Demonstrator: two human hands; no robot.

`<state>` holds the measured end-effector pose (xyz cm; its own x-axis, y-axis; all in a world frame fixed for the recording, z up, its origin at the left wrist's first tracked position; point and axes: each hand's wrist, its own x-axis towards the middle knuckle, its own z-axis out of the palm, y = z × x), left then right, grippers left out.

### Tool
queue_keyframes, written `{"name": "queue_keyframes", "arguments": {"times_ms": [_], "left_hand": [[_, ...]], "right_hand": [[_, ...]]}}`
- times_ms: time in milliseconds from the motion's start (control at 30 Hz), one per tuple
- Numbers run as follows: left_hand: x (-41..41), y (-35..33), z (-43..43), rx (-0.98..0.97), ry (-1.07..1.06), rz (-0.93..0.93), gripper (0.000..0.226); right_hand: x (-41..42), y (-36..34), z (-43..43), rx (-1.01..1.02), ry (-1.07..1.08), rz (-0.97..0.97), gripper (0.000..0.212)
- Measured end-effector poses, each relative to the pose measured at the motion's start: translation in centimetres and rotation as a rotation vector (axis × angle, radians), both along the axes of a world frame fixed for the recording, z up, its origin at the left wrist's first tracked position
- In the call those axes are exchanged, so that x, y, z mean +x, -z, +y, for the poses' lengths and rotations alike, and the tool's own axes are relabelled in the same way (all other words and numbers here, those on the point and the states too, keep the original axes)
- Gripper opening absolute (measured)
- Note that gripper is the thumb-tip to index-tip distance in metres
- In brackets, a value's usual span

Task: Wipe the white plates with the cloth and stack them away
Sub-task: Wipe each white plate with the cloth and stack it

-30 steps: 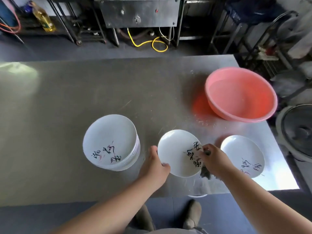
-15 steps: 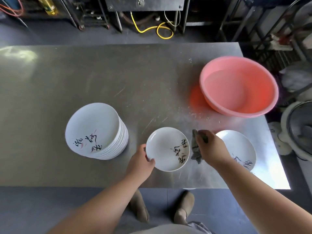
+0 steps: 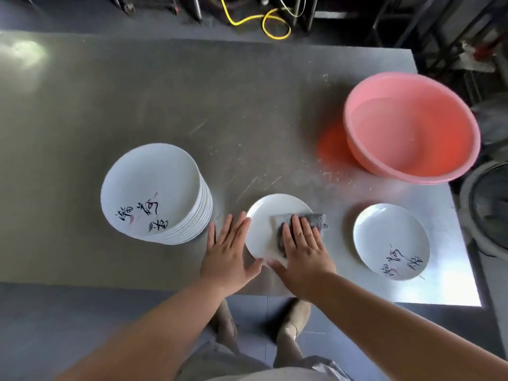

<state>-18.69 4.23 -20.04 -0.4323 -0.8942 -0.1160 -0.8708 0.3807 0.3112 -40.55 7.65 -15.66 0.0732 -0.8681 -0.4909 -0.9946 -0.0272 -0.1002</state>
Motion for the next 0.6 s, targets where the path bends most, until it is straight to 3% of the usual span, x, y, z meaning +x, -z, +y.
{"name": "queue_keyframes", "arguments": {"times_ms": [167,367,600], "left_hand": [[-0.1,0.3,-0.1,-0.016,-0.013,0.002,0.101],[-0.2,0.1,-0.2,0.015,-0.001,-0.056,0.100],[-0.2,0.4,-0.3,-0.016,-0.005,-0.031,0.101]], "right_hand": [[0.5,0.2,-3.8,-0.002,-0.097,-0.023,0.097],[-1.7,-0.5,0.3,0.070,-0.457,-0.021,0.093],[-3.0,-1.0,-3.6,0.003,-0.228,0.114,0.095]]}}
